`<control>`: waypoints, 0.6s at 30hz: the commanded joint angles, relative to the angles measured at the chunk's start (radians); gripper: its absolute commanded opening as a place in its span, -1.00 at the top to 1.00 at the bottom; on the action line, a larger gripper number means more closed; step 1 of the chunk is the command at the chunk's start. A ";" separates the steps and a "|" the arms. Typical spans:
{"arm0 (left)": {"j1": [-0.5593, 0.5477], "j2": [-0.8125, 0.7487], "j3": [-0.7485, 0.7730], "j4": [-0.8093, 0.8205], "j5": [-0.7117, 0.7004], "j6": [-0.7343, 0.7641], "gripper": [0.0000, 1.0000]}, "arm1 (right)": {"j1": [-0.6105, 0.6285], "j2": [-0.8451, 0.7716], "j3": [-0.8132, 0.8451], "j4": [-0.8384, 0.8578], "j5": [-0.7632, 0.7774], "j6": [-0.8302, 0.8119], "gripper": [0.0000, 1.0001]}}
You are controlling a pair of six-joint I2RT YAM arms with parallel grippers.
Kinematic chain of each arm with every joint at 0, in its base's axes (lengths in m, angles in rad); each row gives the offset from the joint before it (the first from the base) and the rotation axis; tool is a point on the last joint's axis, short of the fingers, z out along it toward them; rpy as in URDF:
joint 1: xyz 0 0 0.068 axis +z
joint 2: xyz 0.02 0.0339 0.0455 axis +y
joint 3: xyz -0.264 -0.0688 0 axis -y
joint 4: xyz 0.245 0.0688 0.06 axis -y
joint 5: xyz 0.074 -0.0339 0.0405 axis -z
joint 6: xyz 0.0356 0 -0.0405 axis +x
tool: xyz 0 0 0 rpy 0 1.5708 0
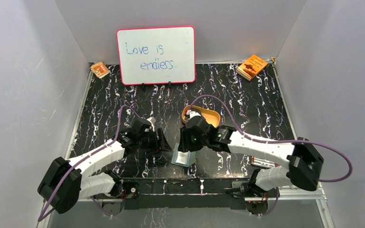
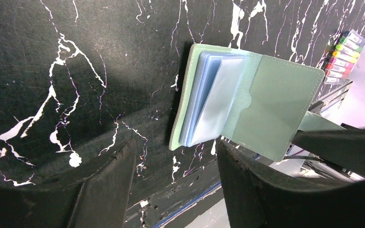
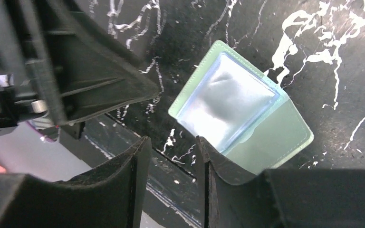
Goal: Put the credit cards into the card holder
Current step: Open the card holder at the center of the board.
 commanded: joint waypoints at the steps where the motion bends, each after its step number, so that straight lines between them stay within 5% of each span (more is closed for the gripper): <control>1: -0.001 -0.026 0.009 -0.033 -0.008 0.016 -0.22 | -0.037 0.059 -0.049 0.035 -0.036 0.027 0.08; 12: -0.001 0.011 -0.005 0.023 0.015 0.025 -0.22 | -0.121 0.073 -0.282 0.098 -0.035 0.066 0.20; 18: -0.002 0.072 0.018 0.070 0.046 0.027 -0.22 | -0.144 0.070 -0.360 0.146 -0.028 0.070 0.43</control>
